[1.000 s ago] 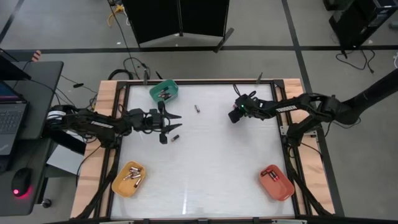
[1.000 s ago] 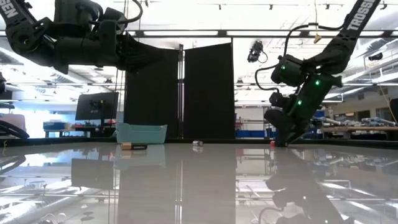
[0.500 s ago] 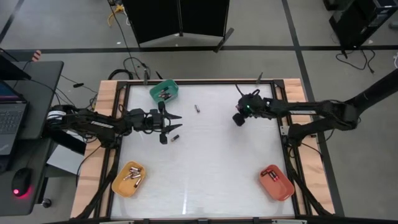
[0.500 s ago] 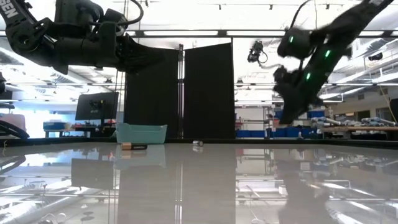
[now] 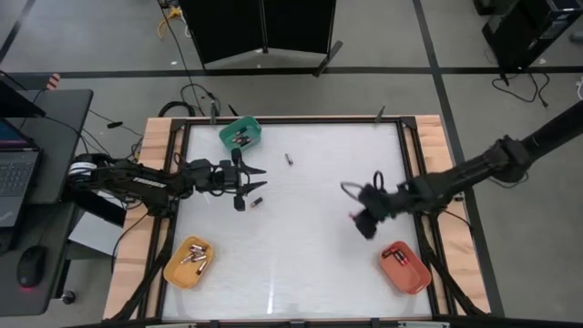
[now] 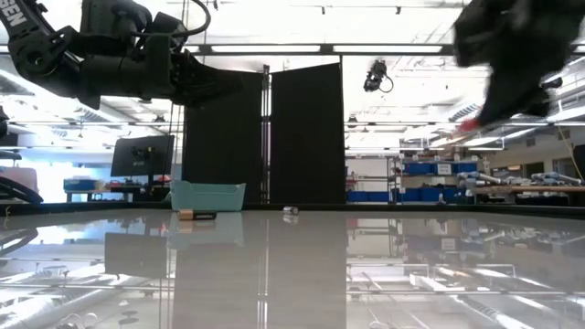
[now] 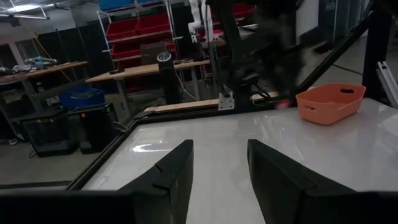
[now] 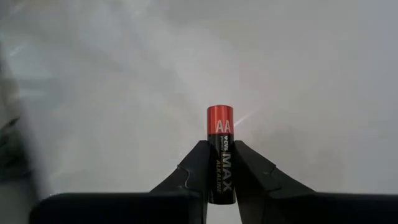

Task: Sort batteries
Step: Put the red battery into the orange bin

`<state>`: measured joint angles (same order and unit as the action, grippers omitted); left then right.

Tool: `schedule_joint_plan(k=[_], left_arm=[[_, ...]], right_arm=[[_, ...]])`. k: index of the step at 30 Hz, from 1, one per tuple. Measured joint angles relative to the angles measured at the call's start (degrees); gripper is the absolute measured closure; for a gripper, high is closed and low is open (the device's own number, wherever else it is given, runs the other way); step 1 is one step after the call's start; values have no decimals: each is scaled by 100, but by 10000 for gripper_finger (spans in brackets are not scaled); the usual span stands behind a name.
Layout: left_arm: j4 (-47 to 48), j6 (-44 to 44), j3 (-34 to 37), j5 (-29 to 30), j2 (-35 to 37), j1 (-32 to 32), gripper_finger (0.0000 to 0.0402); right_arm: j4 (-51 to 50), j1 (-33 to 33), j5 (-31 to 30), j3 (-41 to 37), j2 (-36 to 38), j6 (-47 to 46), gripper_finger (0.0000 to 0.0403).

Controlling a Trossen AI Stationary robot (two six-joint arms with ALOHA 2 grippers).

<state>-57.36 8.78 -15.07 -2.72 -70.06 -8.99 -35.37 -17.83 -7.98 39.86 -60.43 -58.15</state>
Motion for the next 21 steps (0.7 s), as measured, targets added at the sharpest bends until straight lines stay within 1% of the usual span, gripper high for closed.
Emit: schedule_joint_plan(k=[2,6,11,13,16,21], left_arm=[[0,0,0,20,0,0,243],[0,2,0,36,0,0,243],[-2,15,0,50,0,0,243],[-9,17,0,61,0,0,243],[-13,17,0,70,0,0,243],[-24,17,0,77,0,0,243]], right_arm=[[-26,-573,173,156,-4,-536,345],[-207,-1710,184,438,-34,-1727,345],[-799,-2816,179,522,-345,-3683,345],[-1003,-3173,237,522,-526,-4356,345],[-1176,-3586,264,520,-814,-5111,345],[-1199,-4006,363,520,-1299,-5841,345]])
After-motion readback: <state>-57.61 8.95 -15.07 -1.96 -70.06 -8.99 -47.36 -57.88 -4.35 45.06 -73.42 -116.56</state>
